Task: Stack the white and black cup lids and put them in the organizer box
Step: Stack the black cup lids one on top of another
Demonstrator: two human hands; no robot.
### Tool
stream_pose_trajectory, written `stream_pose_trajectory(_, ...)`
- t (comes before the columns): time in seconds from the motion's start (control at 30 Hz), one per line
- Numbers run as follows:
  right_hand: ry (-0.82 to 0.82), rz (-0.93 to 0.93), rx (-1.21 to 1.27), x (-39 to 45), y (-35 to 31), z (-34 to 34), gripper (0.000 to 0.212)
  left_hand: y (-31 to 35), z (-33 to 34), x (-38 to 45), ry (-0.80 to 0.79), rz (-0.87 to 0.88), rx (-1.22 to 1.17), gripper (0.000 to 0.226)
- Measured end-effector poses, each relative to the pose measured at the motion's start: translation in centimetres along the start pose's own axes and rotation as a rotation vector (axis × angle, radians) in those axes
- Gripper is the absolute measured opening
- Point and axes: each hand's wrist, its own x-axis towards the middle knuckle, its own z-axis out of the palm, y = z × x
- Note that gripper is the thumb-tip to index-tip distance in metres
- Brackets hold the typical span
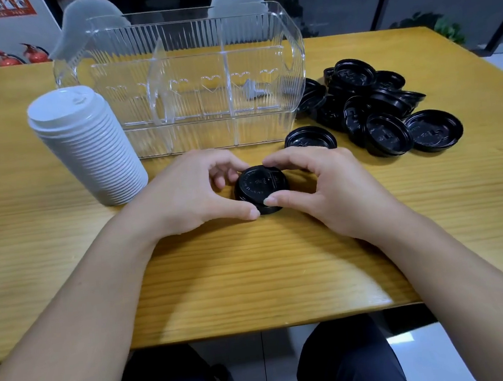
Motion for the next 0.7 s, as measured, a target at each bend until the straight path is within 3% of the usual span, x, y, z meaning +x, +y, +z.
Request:
stream_pose_trajectory(0.1, 0.002, 0.011, -0.008, 0.0, 0.1, 0.0, 0.051, -0.2, 0.1, 0.1, -0.009, 0.004, -0.03, 0.056)
stream_pose_trajectory(0.23, 0.004, 0.008, -0.012, -0.1, 0.0, 0.0, 0.052, -0.3, 0.3, 0.1, -0.019, 0.024, -0.051, 0.075)
stream_pose_trajectory(0.4, 0.004, 0.014, 0.014, 0.0, 0.1, 0.0, 0.052, 0.0, 0.5, 0.3, -0.001, 0.036, -0.087, 0.062)
stream_pose_trajectory(0.57, 0.027, 0.011, 0.055, -0.2, 0.2, -0.3, 0.051, 0.2, 1.1, 0.3, 0.054, 0.009, -0.069, 0.068)
stream_pose_trajectory(0.7, 0.175, 0.002, 0.124, -0.2, 0.5, -1.3, 0.035, 0.2, 1.1, 0.3, 0.061, 0.015, -0.058, 0.062)
